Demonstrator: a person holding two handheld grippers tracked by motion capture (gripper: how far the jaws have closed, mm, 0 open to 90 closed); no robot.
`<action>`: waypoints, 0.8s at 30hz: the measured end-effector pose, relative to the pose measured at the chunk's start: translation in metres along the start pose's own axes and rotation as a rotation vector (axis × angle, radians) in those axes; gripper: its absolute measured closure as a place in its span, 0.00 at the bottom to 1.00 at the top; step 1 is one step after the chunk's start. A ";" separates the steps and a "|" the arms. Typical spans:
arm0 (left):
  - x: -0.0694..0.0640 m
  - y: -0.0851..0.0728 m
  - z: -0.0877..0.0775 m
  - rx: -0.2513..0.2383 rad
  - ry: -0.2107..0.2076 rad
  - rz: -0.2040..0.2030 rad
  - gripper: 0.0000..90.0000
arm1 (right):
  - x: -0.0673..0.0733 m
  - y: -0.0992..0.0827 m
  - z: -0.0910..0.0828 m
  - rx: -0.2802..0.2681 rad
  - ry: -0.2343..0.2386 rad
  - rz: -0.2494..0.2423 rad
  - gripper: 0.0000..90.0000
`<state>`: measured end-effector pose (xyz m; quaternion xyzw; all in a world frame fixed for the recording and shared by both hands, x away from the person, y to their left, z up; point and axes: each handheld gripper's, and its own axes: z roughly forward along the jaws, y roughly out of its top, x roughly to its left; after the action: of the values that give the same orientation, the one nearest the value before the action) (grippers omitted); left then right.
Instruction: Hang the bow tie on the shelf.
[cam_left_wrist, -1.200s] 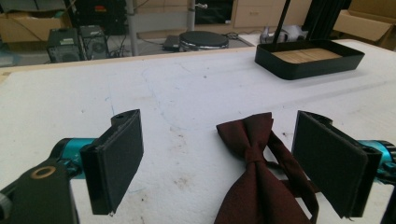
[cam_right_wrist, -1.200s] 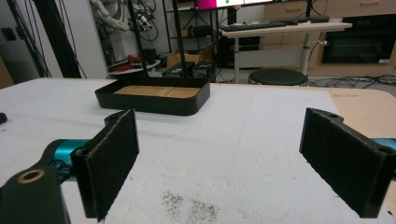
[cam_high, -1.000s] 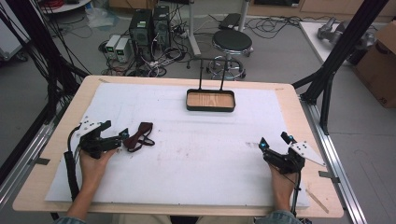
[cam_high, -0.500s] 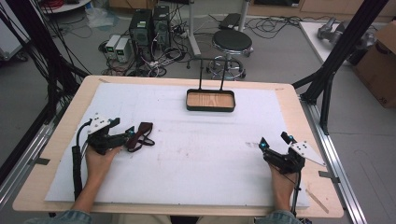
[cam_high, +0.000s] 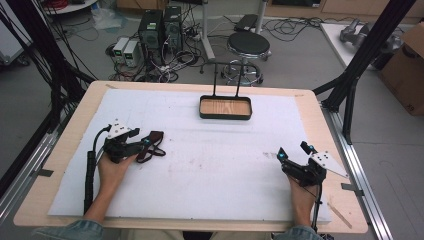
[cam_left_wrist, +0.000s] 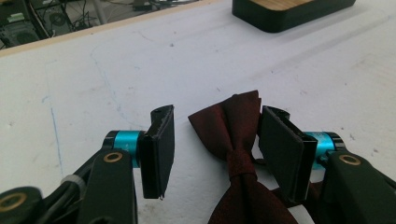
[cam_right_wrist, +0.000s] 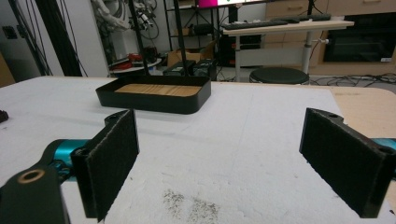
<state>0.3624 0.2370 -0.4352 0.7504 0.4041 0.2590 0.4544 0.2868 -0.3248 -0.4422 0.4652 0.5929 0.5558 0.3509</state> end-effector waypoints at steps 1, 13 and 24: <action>-0.001 0.000 0.001 0.007 0.008 0.005 0.51 | 0.000 0.000 0.000 -0.002 -0.001 0.000 0.12; -0.004 -0.003 0.008 0.072 0.012 0.015 0.58 | 0.000 0.000 0.000 0.001 0.002 -0.003 0.12; -0.009 -0.003 0.014 0.131 -0.015 0.047 0.70 | 0.000 0.000 0.000 0.003 -0.001 0.002 0.12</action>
<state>0.3666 0.2239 -0.4447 0.7897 0.3993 0.2369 0.4010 0.2870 -0.3245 -0.4424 0.4666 0.5933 0.5550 0.3498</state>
